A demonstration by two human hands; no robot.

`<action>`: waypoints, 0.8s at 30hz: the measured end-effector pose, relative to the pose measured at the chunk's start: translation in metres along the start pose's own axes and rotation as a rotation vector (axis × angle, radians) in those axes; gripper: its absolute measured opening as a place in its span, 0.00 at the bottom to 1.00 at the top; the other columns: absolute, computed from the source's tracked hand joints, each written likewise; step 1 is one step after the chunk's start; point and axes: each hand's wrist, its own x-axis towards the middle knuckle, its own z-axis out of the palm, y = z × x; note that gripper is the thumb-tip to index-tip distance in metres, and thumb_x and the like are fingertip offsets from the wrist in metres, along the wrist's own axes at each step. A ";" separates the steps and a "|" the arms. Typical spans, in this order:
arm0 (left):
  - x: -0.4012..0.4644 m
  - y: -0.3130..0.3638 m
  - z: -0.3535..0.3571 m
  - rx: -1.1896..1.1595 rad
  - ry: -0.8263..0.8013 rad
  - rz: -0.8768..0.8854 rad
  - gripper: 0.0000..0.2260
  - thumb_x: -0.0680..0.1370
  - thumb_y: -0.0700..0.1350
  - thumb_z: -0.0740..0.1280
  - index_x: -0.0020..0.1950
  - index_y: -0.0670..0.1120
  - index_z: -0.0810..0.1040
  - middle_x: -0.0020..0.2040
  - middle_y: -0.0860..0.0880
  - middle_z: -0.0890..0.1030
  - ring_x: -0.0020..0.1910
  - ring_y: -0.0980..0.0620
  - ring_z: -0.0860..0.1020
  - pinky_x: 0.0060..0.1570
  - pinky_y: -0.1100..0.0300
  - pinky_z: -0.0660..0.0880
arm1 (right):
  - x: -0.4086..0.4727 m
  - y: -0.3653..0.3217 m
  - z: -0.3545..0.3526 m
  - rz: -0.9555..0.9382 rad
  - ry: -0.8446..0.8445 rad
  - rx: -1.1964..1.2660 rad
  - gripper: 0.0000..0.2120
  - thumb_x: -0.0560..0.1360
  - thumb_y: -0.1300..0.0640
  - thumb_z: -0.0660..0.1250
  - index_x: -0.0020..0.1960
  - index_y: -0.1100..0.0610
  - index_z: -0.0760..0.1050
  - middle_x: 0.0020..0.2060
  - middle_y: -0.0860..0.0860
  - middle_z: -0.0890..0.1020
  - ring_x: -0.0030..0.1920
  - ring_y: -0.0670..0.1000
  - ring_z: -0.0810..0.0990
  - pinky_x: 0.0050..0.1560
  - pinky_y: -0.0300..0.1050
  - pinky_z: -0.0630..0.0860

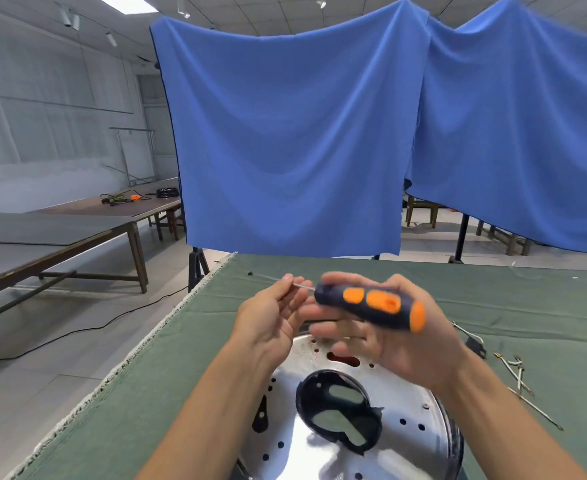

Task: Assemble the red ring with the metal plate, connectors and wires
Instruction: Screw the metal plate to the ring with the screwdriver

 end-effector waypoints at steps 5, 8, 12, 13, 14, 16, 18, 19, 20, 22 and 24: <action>-0.006 0.002 0.004 -0.080 -0.034 -0.034 0.07 0.79 0.37 0.63 0.43 0.35 0.75 0.26 0.42 0.79 0.22 0.53 0.78 0.20 0.63 0.75 | 0.004 0.011 0.011 -0.387 0.197 -0.401 0.15 0.73 0.66 0.62 0.59 0.57 0.73 0.41 0.58 0.85 0.37 0.55 0.83 0.33 0.42 0.78; -0.010 -0.001 0.006 0.024 -0.082 -0.058 0.08 0.79 0.39 0.64 0.41 0.36 0.76 0.26 0.45 0.78 0.22 0.53 0.78 0.22 0.63 0.76 | 0.006 0.014 0.014 -0.623 0.450 -0.684 0.08 0.72 0.64 0.71 0.51 0.58 0.77 0.26 0.55 0.79 0.24 0.49 0.75 0.26 0.39 0.73; -0.013 -0.003 0.007 0.314 -0.114 -0.019 0.14 0.80 0.45 0.63 0.40 0.37 0.78 0.26 0.46 0.76 0.19 0.54 0.72 0.19 0.65 0.70 | 0.004 0.016 0.015 -0.718 0.608 -0.708 0.02 0.73 0.60 0.71 0.45 0.58 0.80 0.23 0.55 0.78 0.22 0.47 0.73 0.27 0.35 0.72; -0.013 -0.003 0.006 0.451 -0.094 0.067 0.14 0.80 0.46 0.63 0.39 0.38 0.78 0.26 0.47 0.76 0.18 0.54 0.71 0.19 0.66 0.68 | 0.003 0.016 0.015 -0.730 0.644 -0.732 0.02 0.73 0.59 0.71 0.44 0.57 0.80 0.23 0.55 0.78 0.22 0.46 0.74 0.27 0.35 0.72; -0.012 -0.005 0.004 0.642 -0.050 0.227 0.12 0.79 0.46 0.65 0.40 0.40 0.79 0.28 0.48 0.76 0.20 0.53 0.70 0.20 0.65 0.67 | 0.002 0.015 0.014 -0.739 0.675 -0.767 0.02 0.73 0.58 0.71 0.43 0.57 0.80 0.23 0.54 0.78 0.22 0.46 0.74 0.27 0.34 0.71; -0.011 -0.003 -0.004 1.120 0.080 0.715 0.03 0.76 0.45 0.69 0.48 0.48 0.80 0.34 0.51 0.77 0.29 0.52 0.75 0.30 0.59 0.71 | 0.001 0.013 0.013 -0.747 0.715 -0.843 0.03 0.73 0.56 0.71 0.42 0.55 0.80 0.22 0.52 0.78 0.22 0.44 0.73 0.28 0.34 0.70; -0.009 -0.005 -0.012 1.475 0.070 1.008 0.12 0.74 0.46 0.70 0.57 0.55 0.78 0.39 0.54 0.74 0.37 0.51 0.75 0.38 0.56 0.72 | 0.000 0.011 0.014 -0.753 0.737 -0.892 0.04 0.72 0.54 0.71 0.42 0.54 0.81 0.21 0.49 0.77 0.22 0.43 0.73 0.28 0.32 0.69; -0.010 -0.005 -0.012 1.535 0.007 1.030 0.12 0.75 0.48 0.70 0.57 0.56 0.79 0.40 0.54 0.74 0.37 0.51 0.74 0.37 0.56 0.72 | -0.001 0.011 0.016 -0.754 0.743 -0.903 0.04 0.72 0.54 0.72 0.41 0.54 0.81 0.21 0.48 0.77 0.22 0.43 0.72 0.28 0.31 0.68; -0.008 -0.006 -0.013 1.551 -0.049 1.061 0.08 0.76 0.49 0.69 0.55 0.54 0.80 0.39 0.54 0.74 0.36 0.51 0.74 0.36 0.56 0.71 | -0.001 0.010 0.018 -0.752 0.746 -0.913 0.04 0.72 0.53 0.72 0.40 0.53 0.81 0.20 0.48 0.76 0.21 0.43 0.72 0.28 0.31 0.68; -0.006 -0.007 -0.012 1.563 -0.102 1.175 0.05 0.77 0.47 0.67 0.47 0.48 0.82 0.37 0.50 0.74 0.34 0.46 0.74 0.33 0.56 0.69 | -0.002 0.008 0.022 -0.740 0.721 -0.886 0.04 0.71 0.54 0.73 0.39 0.53 0.80 0.20 0.48 0.76 0.21 0.43 0.70 0.26 0.32 0.68; -0.001 -0.008 -0.012 1.508 -0.147 1.306 0.09 0.77 0.45 0.65 0.40 0.42 0.79 0.33 0.47 0.73 0.30 0.43 0.72 0.29 0.52 0.70 | -0.001 0.007 0.026 -0.713 0.629 -0.738 0.05 0.70 0.56 0.74 0.41 0.55 0.79 0.21 0.48 0.76 0.22 0.44 0.70 0.26 0.33 0.68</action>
